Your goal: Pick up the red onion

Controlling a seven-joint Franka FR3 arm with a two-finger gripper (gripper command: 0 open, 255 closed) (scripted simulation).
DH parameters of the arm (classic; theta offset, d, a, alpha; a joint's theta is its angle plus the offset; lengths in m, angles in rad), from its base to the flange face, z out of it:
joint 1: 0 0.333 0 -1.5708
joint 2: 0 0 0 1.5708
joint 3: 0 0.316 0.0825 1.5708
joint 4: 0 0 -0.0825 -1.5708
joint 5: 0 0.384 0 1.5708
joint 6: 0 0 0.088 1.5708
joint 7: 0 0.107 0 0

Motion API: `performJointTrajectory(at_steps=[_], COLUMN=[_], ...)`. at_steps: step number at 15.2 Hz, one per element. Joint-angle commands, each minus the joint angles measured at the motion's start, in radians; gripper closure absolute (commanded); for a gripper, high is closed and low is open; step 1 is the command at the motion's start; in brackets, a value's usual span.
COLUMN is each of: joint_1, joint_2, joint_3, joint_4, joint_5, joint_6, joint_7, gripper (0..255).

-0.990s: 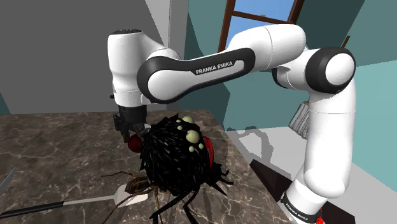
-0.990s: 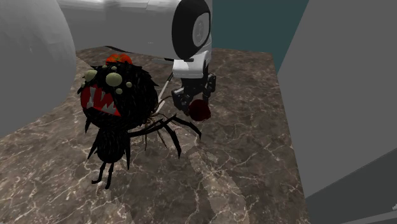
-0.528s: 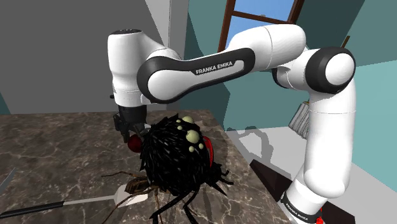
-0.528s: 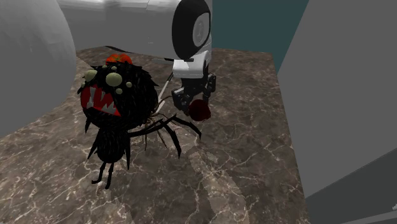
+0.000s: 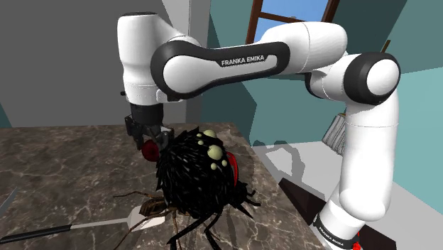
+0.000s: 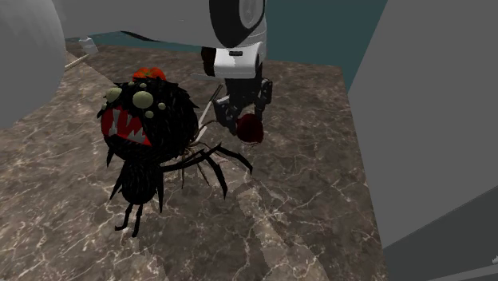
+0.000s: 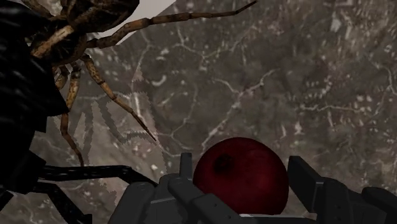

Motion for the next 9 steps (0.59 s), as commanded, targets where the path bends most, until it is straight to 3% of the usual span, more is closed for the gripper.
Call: performJointTrajectory(at_steps=[1,9], joint_1=[0.002,0.02], joint_2=[-0.003,0.001], joint_3=[0.002,0.004], joint_4=[0.026,0.115], joint_5=[0.003,0.004], joint_6=[-0.027,-0.111], joint_7=[-0.005,-0.012], gripper=[255,255])
